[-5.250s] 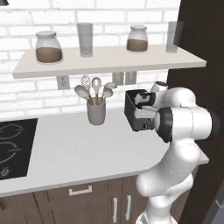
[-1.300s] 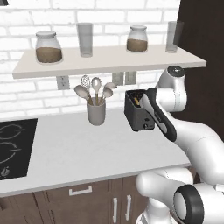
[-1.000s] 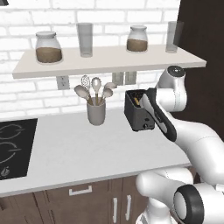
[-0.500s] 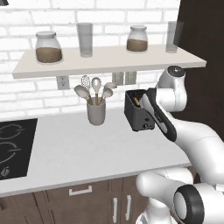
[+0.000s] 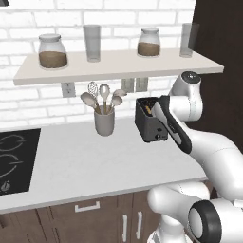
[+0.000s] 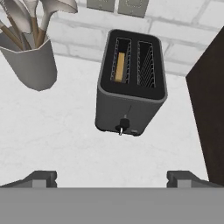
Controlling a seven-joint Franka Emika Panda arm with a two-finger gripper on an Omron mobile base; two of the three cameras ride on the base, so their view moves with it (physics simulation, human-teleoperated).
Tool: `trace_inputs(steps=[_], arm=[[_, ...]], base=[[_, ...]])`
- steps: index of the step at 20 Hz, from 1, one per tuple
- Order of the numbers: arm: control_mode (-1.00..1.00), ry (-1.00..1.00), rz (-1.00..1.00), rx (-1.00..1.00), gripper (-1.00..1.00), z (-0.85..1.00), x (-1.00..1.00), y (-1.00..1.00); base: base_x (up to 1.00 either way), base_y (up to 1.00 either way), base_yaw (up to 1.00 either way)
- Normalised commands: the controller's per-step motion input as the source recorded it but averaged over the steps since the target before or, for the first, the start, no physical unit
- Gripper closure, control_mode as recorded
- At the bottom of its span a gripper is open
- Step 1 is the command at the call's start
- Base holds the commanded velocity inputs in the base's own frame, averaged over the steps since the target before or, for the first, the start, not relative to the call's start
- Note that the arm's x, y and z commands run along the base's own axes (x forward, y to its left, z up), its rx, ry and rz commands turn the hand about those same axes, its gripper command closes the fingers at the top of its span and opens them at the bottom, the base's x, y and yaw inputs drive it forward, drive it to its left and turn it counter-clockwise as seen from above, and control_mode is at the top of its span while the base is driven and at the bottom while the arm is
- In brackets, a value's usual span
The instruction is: Start the toaster. Once the lever pops up, take the bread to the plate on the dining counter.
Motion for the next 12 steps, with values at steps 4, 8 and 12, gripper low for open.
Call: trace_inputs(steps=[4, 8, 12], arm=[[-1.00, 0.00, 0.00, 0.00, -1.00, 0.00, 0.00, 0.00], [-1.00, 0.00, 0.00, 0.00, -1.00, 0.00, 0.00, 0.00], [-1.00, 0.00, 0.00, 0.00, -1.00, 0.00, 0.00, 0.00]], base=[[0.00, 0.00, 0.00], [0.00, 0.00, 0.00], [0.00, 0.00, 0.00]])
